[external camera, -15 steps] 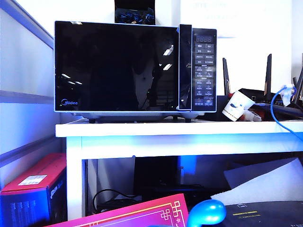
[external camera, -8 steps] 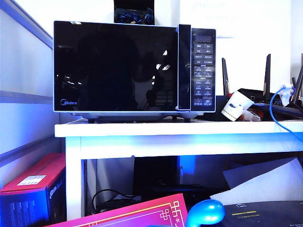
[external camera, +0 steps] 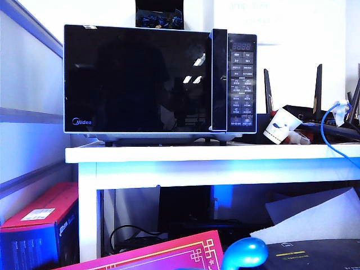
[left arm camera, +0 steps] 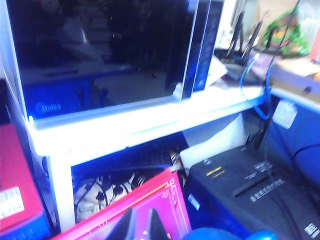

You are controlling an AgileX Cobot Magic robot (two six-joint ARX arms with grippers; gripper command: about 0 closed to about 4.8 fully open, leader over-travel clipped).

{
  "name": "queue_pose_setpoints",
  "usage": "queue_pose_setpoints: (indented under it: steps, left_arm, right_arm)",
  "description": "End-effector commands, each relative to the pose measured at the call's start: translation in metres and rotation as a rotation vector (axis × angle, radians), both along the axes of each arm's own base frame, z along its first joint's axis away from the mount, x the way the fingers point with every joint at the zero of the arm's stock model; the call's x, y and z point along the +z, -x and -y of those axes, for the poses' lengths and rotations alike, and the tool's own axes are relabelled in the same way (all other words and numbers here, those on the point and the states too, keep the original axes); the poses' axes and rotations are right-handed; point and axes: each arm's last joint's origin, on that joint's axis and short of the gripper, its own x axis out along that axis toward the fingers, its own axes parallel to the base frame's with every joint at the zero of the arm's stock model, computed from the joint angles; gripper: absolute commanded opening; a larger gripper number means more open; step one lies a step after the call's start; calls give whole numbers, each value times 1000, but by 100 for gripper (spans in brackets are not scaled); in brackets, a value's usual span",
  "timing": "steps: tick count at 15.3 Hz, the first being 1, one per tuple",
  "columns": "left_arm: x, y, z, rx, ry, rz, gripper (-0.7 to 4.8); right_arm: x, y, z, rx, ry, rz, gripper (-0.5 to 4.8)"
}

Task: Open the microwave door, place the box of snacks from the top of the microwave inside, then close the microwave door.

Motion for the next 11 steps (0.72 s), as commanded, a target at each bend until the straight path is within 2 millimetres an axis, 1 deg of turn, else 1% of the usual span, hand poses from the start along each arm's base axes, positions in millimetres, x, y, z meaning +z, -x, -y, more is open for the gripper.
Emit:
queue_pose_setpoints:
  steps: [1, 4, 6, 8, 9, 11]
  left_arm:
    - [-25, -16, 9, 9, 75, -37, 51]
    - [-62, -29, 16, 0, 29, -92, 50]
    - [-84, -36, 21, -28, 15, -100, 49]
    - [-99, -39, 22, -19, 2, -123, 49]
    - [-104, -40, 23, -20, -13, -126, 49]
    - [-113, -41, 24, -28, -82, -109, 51]
  right_arm:
    - [-23, -6, -3, -41, -1, -53, -2]
    - [-41, -10, -5, -41, 18, -121, -2]
    - [-58, -12, -6, -43, 57, -183, -2]
    - [-76, -14, -7, -45, 82, -231, -2]
    - [-81, -14, -7, -46, 96, -257, -2]
    - [-86, -14, -7, -48, 107, -276, -2]
